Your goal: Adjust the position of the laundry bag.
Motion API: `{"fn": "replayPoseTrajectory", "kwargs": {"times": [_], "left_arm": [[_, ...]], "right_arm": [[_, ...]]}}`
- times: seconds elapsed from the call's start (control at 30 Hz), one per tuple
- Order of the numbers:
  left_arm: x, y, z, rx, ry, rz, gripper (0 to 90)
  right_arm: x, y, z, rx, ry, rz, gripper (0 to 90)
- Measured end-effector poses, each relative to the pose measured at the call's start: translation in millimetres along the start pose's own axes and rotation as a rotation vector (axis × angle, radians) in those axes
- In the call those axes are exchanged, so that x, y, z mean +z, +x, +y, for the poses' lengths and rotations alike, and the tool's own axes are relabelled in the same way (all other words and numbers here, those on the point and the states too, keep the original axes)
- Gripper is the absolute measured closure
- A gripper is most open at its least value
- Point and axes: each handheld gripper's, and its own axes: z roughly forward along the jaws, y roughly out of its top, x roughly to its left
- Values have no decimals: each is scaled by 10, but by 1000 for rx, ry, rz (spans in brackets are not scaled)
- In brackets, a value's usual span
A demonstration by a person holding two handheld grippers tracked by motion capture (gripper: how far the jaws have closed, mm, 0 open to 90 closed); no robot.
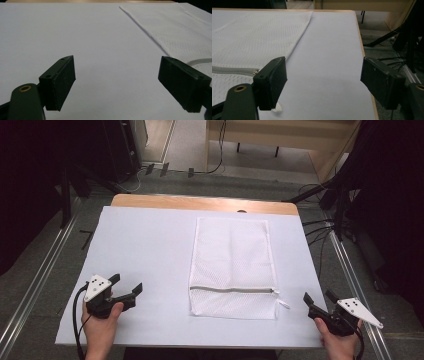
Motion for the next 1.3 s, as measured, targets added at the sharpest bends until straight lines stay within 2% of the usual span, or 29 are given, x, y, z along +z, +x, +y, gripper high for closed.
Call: {"fn": "replayPoseTrajectory", "kwargs": {"times": [0.07,0.1,0.13,0.17,0.3,0.33,0.4,0.43,0.5,0.57,0.7,0.77,0.9,1.03,1.1,1.13,1.2,1.27,1.3], "left_arm": [[21,-75,38,-6,-7,-8,151],[42,-128,65,-4,-3,-15,202],[71,-174,85,-1,11,-25,244],[98,-210,96,1,19,-37,248],[309,-427,149,19,66,-95,347],[357,-466,166,27,85,-109,365],[531,-551,236,28,172,-149,380],[614,-587,280,17,204,-155,371],[739,-660,369,-2,207,-149,431],[860,-732,426,10,213,-154,445],[1146,-850,446,7,282,-169,493],[1249,-888,450,-10,304,-179,508],[1392,-915,438,-46,306,-159,503],[1500,-927,412,-73,325,-105,514],[1533,-982,394,-60,338,-117,516],[1534,-1012,395,-35,337,-106,501],[1539,-1033,396,-47,339,-96,506],[1540,-1052,394,-29,340,-74,573],[1537,-1078,390,-11,342,-66,573]], "right_arm": [[10,-1,-8,16,-1,-2,237],[17,0,-11,14,0,-9,248],[23,-1,-14,14,1,-10,255],[26,-4,-15,18,6,-12,259],[40,-11,-10,43,15,-26,271],[38,-6,-7,42,18,-29,276],[37,2,-1,38,21,-37,288],[37,5,2,34,23,-38,294],[38,19,8,14,25,-51,310],[35,26,14,8,22,-59,316],[39,33,15,-1,25,-59,322],[39,31,12,5,25,-56,324],[43,39,10,-1,24,-51,326],[39,51,18,12,19,-29,329],[34,65,23,11,16,-29,330],[38,69,22,6,15,-28,330],[49,70,15,6,22,-25,331],[70,64,6,11,28,-26,332],[70,64,6,11,28,-26,332]]}}
